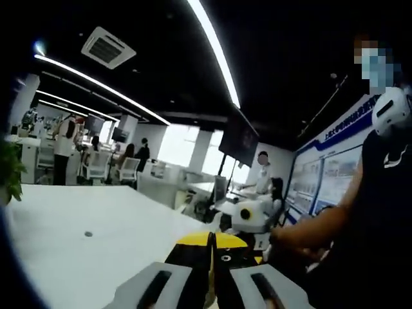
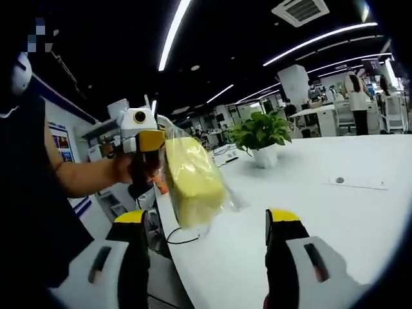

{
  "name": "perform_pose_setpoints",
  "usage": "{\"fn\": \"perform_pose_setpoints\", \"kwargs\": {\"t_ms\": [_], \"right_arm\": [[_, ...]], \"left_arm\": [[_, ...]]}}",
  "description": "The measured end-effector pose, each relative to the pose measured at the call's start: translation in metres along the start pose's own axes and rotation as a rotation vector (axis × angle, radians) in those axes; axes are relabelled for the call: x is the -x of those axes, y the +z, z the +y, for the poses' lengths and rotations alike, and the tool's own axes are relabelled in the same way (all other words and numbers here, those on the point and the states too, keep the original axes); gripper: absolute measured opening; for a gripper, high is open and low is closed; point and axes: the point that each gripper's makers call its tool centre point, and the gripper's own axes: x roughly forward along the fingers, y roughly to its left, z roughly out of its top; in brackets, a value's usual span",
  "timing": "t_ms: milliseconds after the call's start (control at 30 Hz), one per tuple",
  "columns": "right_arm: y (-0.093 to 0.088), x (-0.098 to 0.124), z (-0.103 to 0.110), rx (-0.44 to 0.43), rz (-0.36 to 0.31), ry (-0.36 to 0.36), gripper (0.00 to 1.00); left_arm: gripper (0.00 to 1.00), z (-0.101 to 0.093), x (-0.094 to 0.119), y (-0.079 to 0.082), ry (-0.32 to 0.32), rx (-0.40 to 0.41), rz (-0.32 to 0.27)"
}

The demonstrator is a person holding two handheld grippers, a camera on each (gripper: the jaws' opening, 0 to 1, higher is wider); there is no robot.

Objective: Compare the silicone blocks by pressing each to a similar depth, holding the contact briefly, and releasing to observe deformation and rebound differences across the visible hardness samples.

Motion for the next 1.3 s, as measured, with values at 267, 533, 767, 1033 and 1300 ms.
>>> {"fn": "perform_pose_setpoints", "kwargs": {"t_ms": [267, 533, 767, 1033, 1300], "right_arm": [[0.018, -0.002, 0.008, -0.090, -0.129, 0.028, 0.65], [0.018, 0.004, 0.006, -0.087, -0.127, 0.032, 0.58], [0.027, 0.008, 0.006, -0.124, -0.176, 0.054, 0.51], [0.037, 0.010, 0.011, -0.112, -0.186, 0.091, 0.41], [0.042, 0.011, 0.017, -0.073, -0.160, 0.123, 0.27]], "left_arm": [[0.00, -0.015, -0.006, 0.001, -0.042, 0.031, -0.007], [0.00, -0.019, -0.010, 0.010, -0.052, 0.052, -0.052], [0.00, -0.019, -0.016, 0.018, -0.057, 0.097, -0.103], [0.00, -0.024, -0.026, 0.021, -0.074, 0.104, -0.116], [0.00, -0.017, -0.019, 0.023, -0.049, 0.107, -0.121]]}}
